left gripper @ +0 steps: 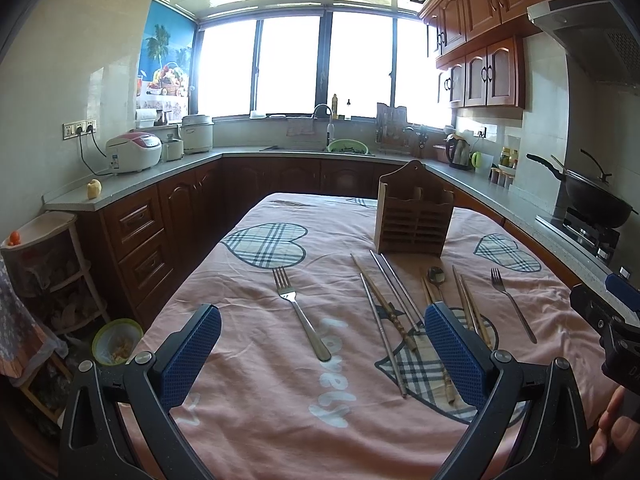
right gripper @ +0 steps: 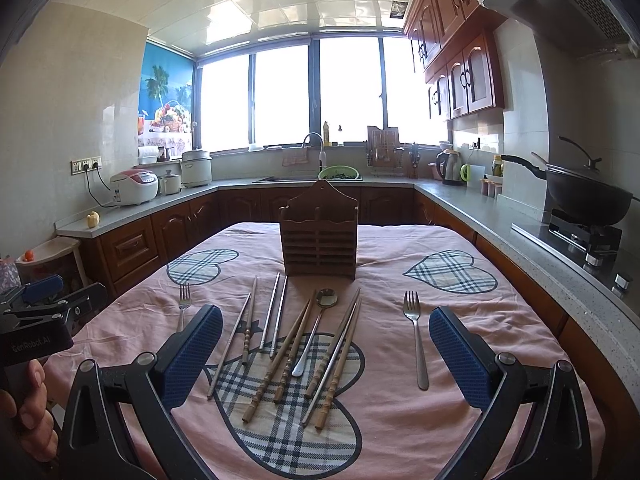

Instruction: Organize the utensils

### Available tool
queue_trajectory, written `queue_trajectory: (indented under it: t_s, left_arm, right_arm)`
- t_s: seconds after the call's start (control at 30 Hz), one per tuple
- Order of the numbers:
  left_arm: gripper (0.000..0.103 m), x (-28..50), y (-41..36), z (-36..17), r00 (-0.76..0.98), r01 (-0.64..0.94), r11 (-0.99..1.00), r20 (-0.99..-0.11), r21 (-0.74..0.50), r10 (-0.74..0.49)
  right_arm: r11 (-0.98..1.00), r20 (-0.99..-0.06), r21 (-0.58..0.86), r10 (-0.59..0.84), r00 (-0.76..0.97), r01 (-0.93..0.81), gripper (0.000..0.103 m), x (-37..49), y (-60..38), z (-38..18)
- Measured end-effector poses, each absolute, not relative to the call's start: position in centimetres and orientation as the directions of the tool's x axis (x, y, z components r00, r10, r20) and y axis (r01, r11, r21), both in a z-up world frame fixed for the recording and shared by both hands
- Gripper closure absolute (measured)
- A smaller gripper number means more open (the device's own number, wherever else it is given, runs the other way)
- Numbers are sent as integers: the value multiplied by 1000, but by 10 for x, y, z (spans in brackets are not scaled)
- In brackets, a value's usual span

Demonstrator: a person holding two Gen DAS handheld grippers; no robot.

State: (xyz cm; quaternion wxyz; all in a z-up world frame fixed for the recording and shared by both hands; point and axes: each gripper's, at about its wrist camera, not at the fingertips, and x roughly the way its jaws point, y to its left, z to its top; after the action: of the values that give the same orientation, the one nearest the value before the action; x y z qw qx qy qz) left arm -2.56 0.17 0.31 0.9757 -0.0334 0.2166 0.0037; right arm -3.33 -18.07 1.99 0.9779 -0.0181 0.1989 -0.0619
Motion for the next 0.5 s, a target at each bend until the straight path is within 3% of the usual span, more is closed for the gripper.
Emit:
queue_trajectory:
  t_s: [0.5]
  left_arm:
    - [1,-25,2,3,907,-20,998,-421,-62,-8]
  right_arm:
    - [992,-384,-57,-126,915,113,0,-33,-181,22]
